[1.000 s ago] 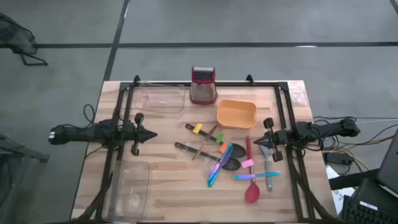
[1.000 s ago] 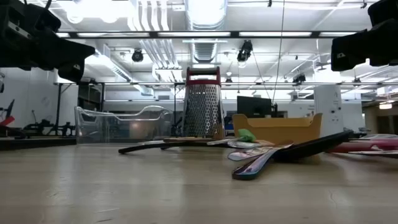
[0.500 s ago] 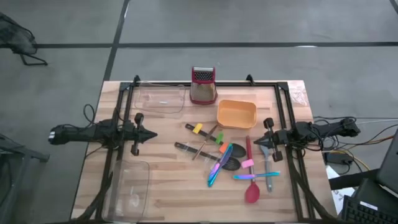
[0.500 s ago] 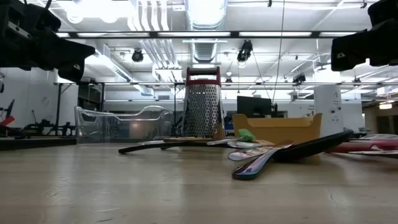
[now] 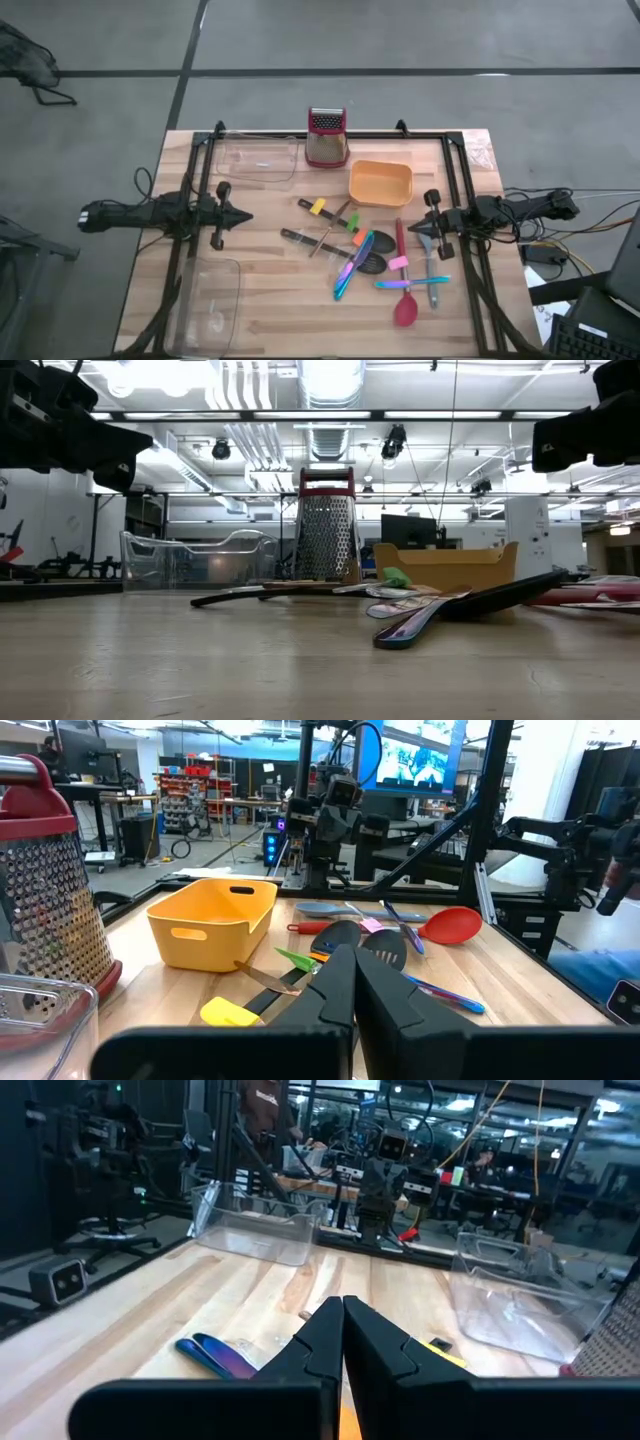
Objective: Pick & Place Kitchen Items
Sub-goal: Put the pink spatula into the yellow bin
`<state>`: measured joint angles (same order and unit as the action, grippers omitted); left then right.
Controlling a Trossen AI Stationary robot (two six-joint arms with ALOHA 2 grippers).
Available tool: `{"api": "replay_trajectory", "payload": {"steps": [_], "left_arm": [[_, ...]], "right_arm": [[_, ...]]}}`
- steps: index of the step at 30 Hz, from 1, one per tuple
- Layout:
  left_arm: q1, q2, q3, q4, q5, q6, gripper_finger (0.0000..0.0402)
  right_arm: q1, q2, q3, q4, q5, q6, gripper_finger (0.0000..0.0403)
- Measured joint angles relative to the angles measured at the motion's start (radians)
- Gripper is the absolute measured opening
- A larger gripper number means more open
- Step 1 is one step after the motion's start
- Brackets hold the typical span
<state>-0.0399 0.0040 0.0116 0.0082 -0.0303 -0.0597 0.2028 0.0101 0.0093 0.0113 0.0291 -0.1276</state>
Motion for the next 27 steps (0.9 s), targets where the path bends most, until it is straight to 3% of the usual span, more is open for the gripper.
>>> {"api": "replay_trajectory", "payload": {"steps": [6,11,21,27], "left_arm": [[0.0,0.0,0.0,0.0,0.0,0.0,0.0005],[0.0,0.0,0.0,0.0,0.0,0.0,0.0005],[0.0,0.0,0.0,0.0,0.0,0.0,0.0005],[0.0,0.0,0.0,0.0,0.0,0.0,0.0005]], "right_arm": [[0.0,0.0,0.0,0.001,-0.001,0.007,0.0008],[0.002,0.0,0.0,0.042,-0.003,0.214,0.0008],[0.002,0.001,0.0,0.216,0.001,0.307,0.0008],[0.0,0.01,0.0,0.22,0.103,0.299,0.0008]]}}
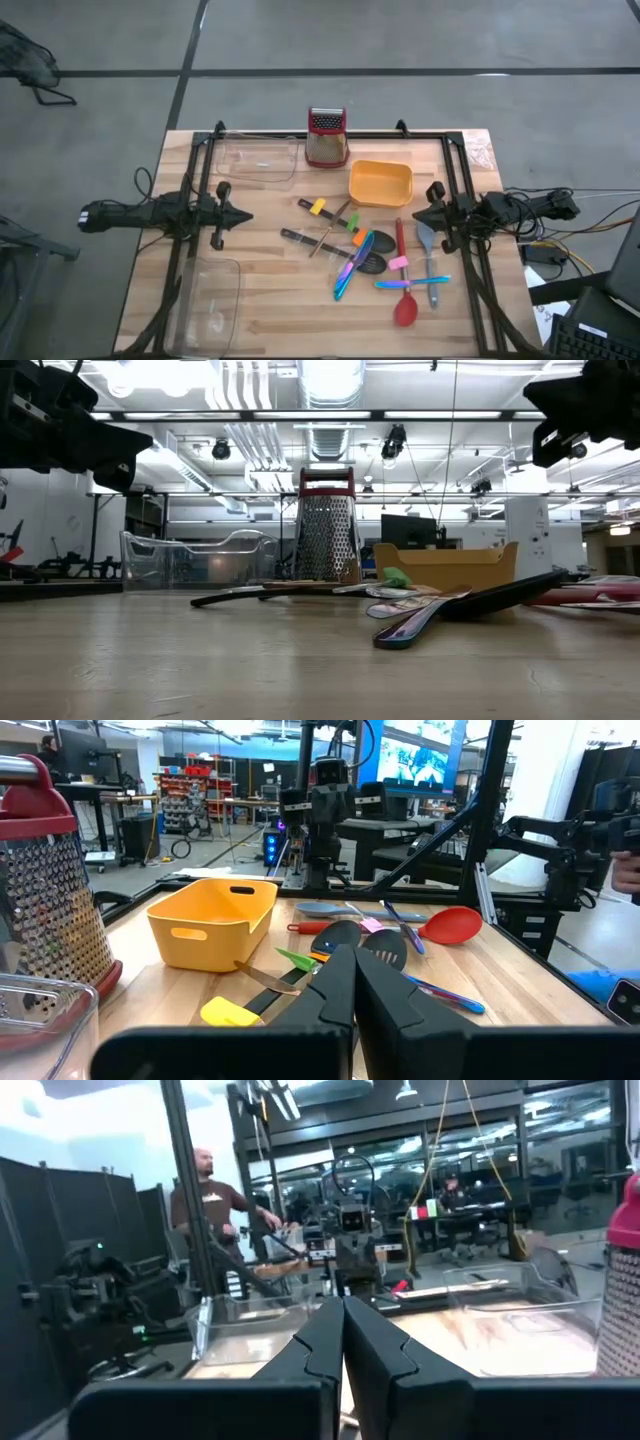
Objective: Pick & Place Kitchen Items
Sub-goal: Put the pink spatula into the yellow bin
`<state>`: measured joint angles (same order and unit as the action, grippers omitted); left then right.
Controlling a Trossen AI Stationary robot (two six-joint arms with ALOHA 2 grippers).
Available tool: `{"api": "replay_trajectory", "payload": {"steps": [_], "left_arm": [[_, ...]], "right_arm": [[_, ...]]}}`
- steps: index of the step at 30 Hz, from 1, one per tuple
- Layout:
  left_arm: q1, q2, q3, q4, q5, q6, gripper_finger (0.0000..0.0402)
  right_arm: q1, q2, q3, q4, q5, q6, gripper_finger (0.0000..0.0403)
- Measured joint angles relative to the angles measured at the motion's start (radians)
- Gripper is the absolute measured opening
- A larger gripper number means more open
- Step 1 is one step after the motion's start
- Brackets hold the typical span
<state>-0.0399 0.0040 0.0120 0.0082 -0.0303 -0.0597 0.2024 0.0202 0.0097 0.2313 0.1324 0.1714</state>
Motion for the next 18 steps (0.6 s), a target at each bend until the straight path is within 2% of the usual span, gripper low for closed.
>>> {"api": "replay_trajectory", "payload": {"steps": [5,10,13,18], "left_arm": [[0.0,0.0,0.0,0.0,0.0,0.0,0.0005],[0.0,0.0,0.0,0.0,0.0,0.0,0.0005],[0.0,0.0,0.0,0.0,0.0,0.0,0.0005],[0.0,0.0,0.0,0.0,0.0,0.0,0.0005]], "right_arm": [[0.002,0.067,0.001,0.002,0.001,0.068,0.0016],[0.002,0.228,0.07,-0.031,-0.024,0.12,0.0058],[0.003,0.332,0.18,-0.178,-0.067,0.146,0.0095],[0.004,0.511,0.416,-0.559,-0.077,0.163,0.0154]]}}
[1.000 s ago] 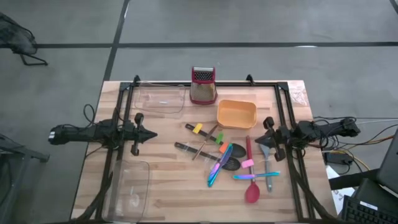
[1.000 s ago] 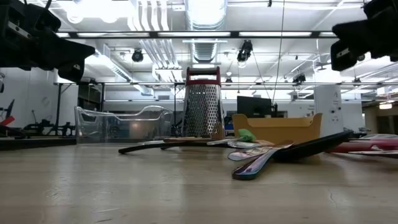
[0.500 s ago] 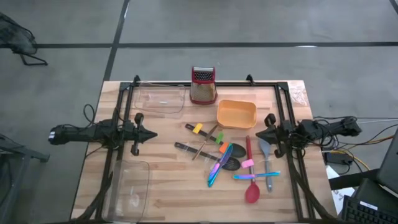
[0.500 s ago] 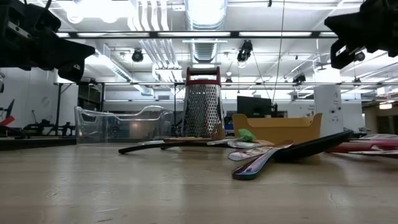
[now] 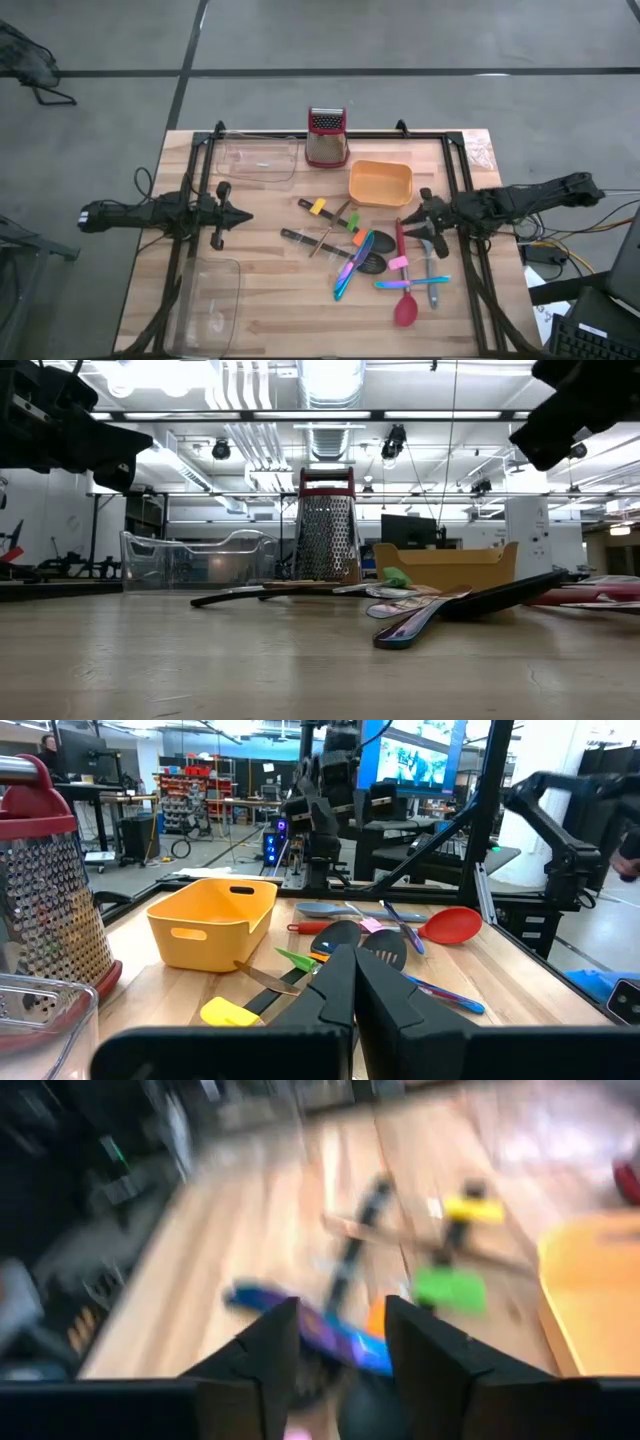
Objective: Pick & Place Kitchen Items
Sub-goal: Put the pink spatula into the yellow bin
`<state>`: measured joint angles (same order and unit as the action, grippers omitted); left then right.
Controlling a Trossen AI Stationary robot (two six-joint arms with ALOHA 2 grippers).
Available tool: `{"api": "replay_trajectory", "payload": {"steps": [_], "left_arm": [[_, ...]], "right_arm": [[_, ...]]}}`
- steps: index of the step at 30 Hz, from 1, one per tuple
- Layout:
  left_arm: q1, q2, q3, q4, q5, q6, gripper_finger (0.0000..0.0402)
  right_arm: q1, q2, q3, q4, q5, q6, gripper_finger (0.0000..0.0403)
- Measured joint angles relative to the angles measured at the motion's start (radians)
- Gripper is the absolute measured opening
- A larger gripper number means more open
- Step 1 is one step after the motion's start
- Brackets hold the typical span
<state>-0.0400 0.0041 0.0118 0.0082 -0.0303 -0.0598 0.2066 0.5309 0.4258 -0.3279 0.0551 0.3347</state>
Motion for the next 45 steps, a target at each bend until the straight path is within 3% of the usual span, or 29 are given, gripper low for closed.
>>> {"api": "replay_trajectory", "payload": {"steps": [6,14,20,27,45], "left_arm": [[0.0,0.0,0.0,0.0,0.0,0.0,0.0005],[0.0,0.0,0.0,0.0,0.0,0.0,0.0005],[0.0,0.0,0.0,0.0,0.0,0.0,0.0005],[0.0,0.0,0.0,0.0,0.0,0.0,0.0005],[0.0,0.0,0.0,0.0,0.0,0.0,0.0005]], "right_arm": [[0.017,0.213,0.216,-0.361,-0.004,0.073,0.0204],[0.131,0.455,0.3,-0.559,-0.065,0.181,0.0213],[0.218,0.603,0.309,-0.563,-0.105,0.217,0.0205],[0.276,0.732,0.307,-0.563,-0.072,0.232,0.0206],[0.305,0.9,0.298,-0.512,-0.007,0.2,0.0159]]}}
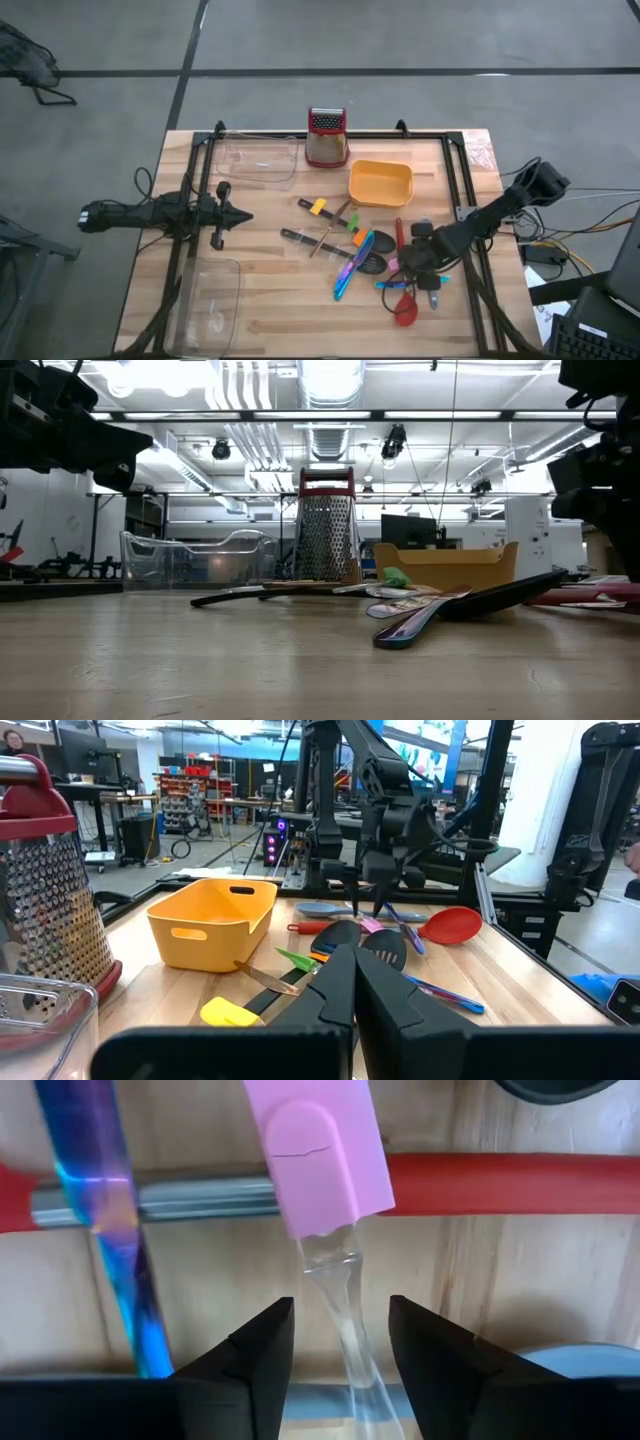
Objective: Pick & Place Kitchen Items
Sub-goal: Put the pink spatula into the yellow bin
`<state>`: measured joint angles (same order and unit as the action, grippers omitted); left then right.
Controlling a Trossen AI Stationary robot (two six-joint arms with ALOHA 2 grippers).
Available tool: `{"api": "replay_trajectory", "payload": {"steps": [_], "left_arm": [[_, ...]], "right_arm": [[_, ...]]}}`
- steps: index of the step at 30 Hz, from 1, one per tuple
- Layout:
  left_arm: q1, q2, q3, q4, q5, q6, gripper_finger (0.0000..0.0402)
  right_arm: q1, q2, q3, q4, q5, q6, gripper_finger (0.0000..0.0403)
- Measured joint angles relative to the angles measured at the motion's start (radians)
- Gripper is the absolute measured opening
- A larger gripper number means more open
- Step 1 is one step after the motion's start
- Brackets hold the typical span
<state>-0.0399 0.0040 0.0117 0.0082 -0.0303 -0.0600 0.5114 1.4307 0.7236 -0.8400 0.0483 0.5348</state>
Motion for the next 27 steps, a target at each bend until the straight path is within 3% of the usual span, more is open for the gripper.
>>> {"api": "replay_trajectory", "payload": {"steps": [27], "left_arm": [[0.0,0.0,0.0,0.0,0.0,0.0,0.0005]], "right_arm": [[0.001,0.016,-0.013,0.016,0.029,-0.015,0.0034]]}}
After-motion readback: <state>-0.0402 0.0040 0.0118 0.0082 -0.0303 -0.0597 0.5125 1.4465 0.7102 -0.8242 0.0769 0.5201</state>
